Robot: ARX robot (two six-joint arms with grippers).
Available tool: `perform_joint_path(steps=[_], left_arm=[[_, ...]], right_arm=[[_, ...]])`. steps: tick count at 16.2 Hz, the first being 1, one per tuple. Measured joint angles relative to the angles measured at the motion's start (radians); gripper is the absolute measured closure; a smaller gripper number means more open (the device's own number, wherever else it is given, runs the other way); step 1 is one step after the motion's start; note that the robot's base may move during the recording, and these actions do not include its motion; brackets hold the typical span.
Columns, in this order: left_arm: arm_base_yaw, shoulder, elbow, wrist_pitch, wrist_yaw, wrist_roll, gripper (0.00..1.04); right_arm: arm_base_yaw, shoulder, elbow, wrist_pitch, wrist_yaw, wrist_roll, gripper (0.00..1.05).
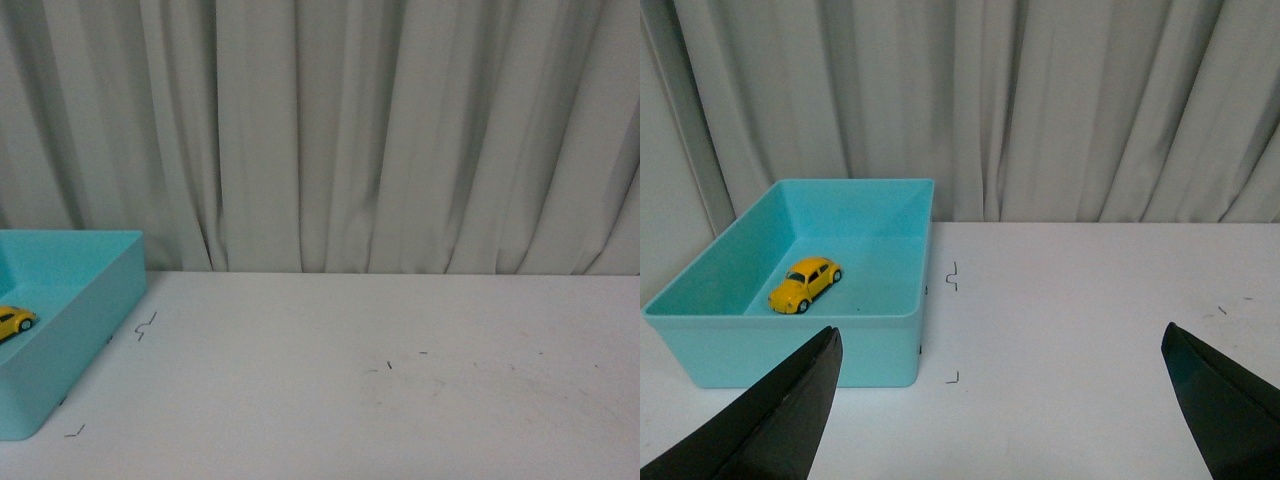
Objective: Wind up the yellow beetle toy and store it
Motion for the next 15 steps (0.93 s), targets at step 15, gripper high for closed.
perform_joint_path(steps=[15], left_arm=[[0.000,0.000,0.000,-0.003,0.000,0.000,0.07]], right_arm=[[0.000,0.000,0.000,-0.001,0.000,0.001,0.07]])
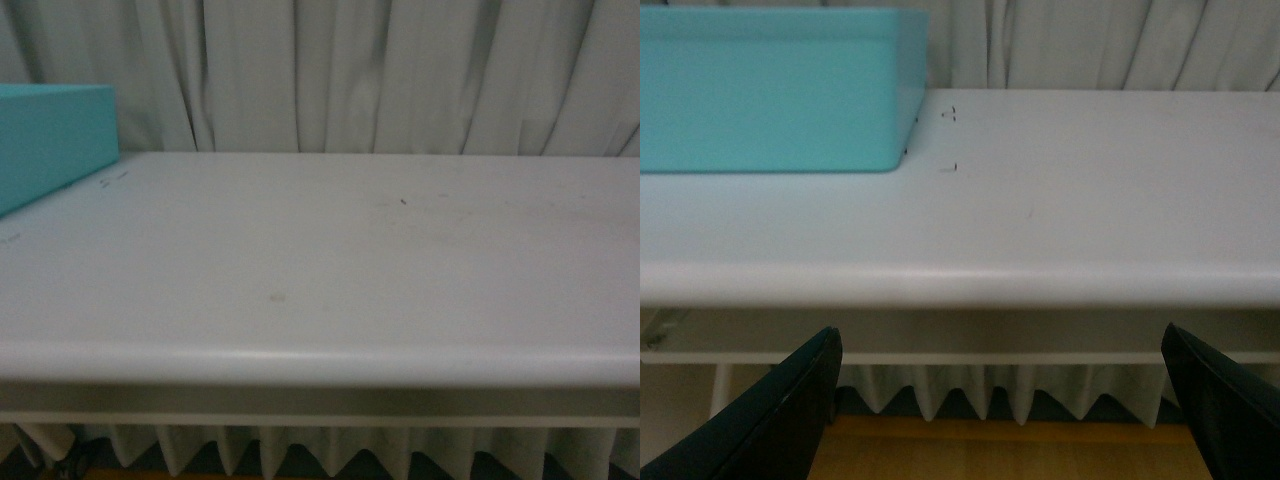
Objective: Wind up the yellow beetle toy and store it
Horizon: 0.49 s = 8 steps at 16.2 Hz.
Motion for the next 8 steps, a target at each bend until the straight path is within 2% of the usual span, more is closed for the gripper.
perform_joint_path(steps=[8], left_arm=[[0.000,0.000,0.000,0.001,-0.001,0.000,0.07]], right_arm=[[0.000,0.000,0.000,0.001,0.000,0.001,0.07]])
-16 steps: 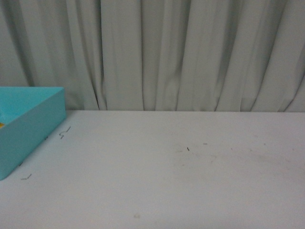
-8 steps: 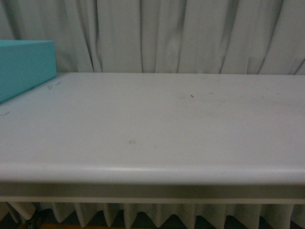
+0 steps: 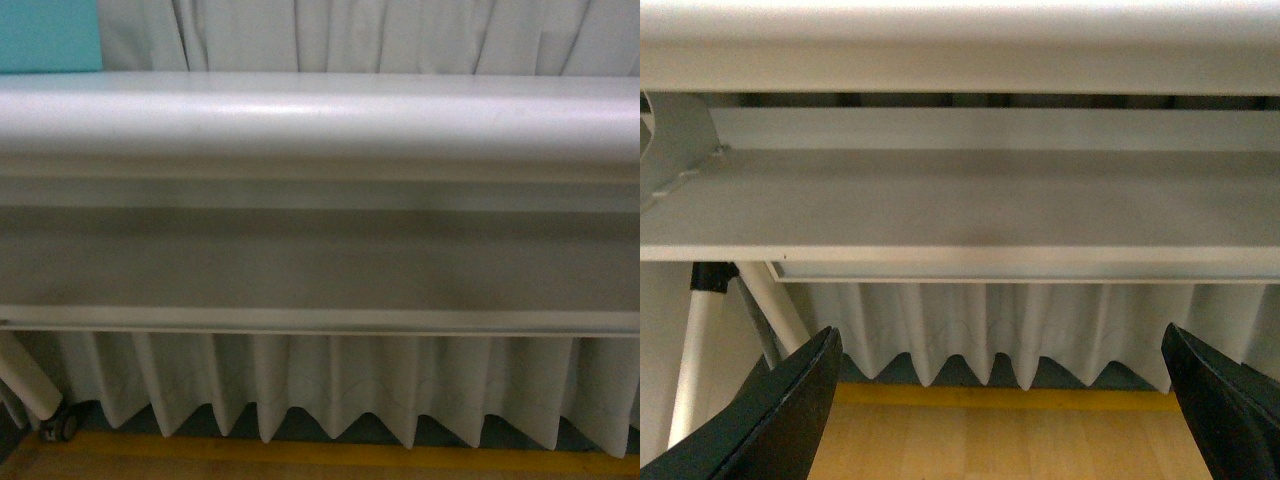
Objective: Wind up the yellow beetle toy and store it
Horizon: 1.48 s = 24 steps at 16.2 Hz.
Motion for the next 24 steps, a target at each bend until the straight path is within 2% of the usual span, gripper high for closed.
perform_joint_path(steps=[24], left_arm=[[0.000,0.000,0.000,0.000,0.001,0.000,0.07]], right_arm=[[0.000,0.000,0.000,-0.001,0.000,0.002,0.07]])
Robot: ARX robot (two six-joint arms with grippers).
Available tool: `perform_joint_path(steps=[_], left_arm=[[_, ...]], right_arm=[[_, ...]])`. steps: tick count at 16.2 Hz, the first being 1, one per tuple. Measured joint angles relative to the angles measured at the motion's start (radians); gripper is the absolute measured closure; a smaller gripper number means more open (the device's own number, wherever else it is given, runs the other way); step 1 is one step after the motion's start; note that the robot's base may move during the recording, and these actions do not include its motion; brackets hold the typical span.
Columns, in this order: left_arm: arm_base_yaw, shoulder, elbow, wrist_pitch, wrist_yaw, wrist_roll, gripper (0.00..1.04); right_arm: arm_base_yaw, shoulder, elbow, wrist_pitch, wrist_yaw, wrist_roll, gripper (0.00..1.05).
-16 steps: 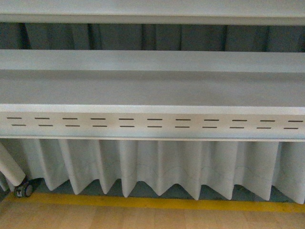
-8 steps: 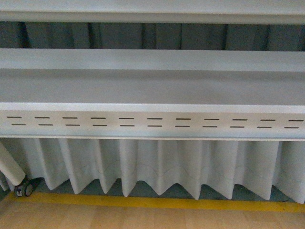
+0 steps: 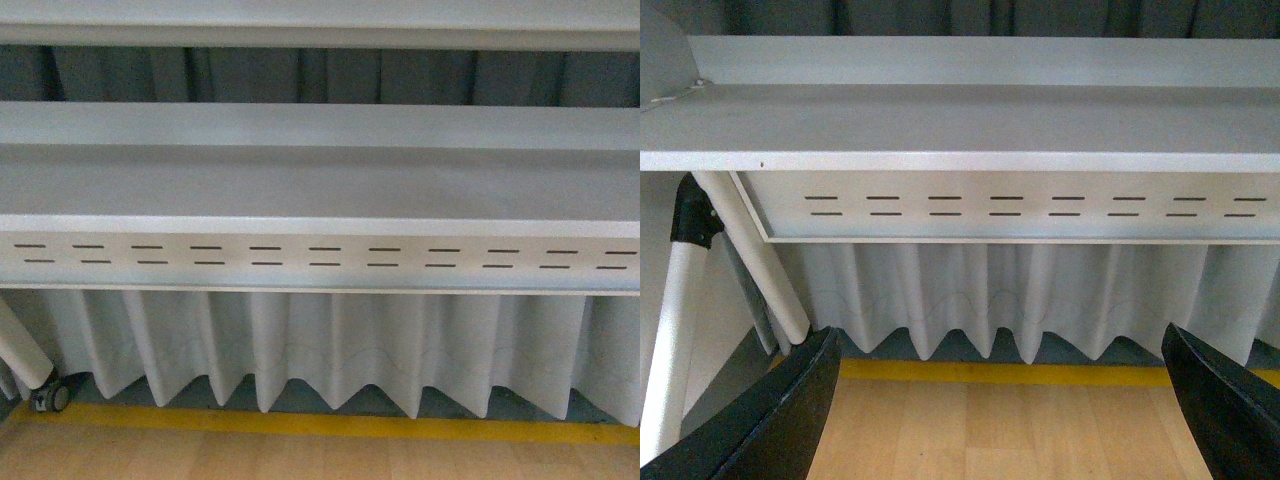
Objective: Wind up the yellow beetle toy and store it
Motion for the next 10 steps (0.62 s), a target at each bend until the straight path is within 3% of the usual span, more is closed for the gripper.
perform_joint_path(steps=[10], left_arm=[[0.000,0.000,0.000,0.000,0.000,0.000,0.07]], right_arm=[[0.000,0.000,0.000,0.000,0.000,0.000,0.07]])
